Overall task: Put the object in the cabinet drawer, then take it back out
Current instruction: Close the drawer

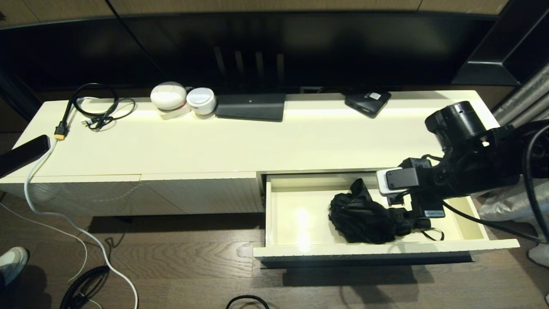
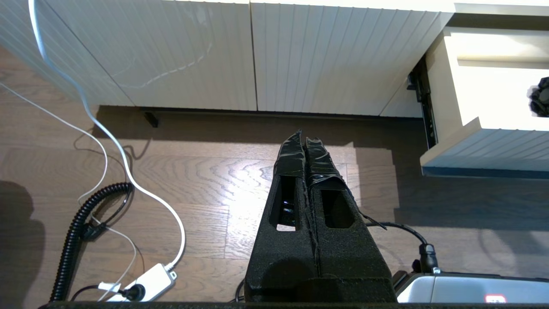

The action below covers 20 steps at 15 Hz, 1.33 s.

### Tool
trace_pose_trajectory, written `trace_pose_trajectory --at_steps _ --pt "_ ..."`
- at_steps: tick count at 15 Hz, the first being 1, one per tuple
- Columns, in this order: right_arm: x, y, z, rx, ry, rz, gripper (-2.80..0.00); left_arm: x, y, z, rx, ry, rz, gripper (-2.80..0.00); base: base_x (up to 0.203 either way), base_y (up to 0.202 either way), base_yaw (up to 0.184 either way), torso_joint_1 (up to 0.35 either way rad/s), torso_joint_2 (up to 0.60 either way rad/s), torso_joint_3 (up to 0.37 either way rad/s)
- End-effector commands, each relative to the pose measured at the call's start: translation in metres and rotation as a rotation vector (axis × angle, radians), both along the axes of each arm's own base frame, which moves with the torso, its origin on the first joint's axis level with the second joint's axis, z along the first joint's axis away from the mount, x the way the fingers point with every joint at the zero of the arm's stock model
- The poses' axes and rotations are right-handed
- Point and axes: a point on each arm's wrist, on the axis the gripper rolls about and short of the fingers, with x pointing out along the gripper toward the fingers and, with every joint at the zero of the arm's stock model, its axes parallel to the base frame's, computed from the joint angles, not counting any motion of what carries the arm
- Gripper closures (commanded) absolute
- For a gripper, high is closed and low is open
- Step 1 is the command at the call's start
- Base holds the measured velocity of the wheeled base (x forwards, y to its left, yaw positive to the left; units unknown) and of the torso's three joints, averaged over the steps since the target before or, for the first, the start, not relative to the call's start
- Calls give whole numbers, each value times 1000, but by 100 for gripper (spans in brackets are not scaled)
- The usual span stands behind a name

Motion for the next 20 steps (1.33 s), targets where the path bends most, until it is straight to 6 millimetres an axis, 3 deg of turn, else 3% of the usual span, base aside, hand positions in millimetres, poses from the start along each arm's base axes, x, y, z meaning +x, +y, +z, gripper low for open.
trace_pose_trajectory --at_steps 1,3,4,7,10,15,20 --pt "-40 -2 25 26 -56 29 -280 0 0 0 -1 0 1 0 0 0 0 0 0 0" --pt "-70 -5 21 39 -30 39 -280 0 0 0 -1 0 1 0 0 0 0 0 0 0" --pt "-85 -8 14 36 -4 44 0 0 0 0 -1 0 1 0 0 0 0 0 0 0" --pt "-130 -19 -6 36 45 54 0 0 0 0 -1 0 -1 0 0 0 0 0 0 0" --pt "-158 -24 -21 90 71 25 0 0 0 0 -1 0 0 0 0 0 0 0 0 0" --pt "-181 -34 -69 116 82 -6 0 0 0 0 -1 0 1 0 0 0 0 0 0 0" --pt "-178 -37 -96 115 73 -41 0 0 0 0 -1 0 1 0 0 0 0 0 0 0"
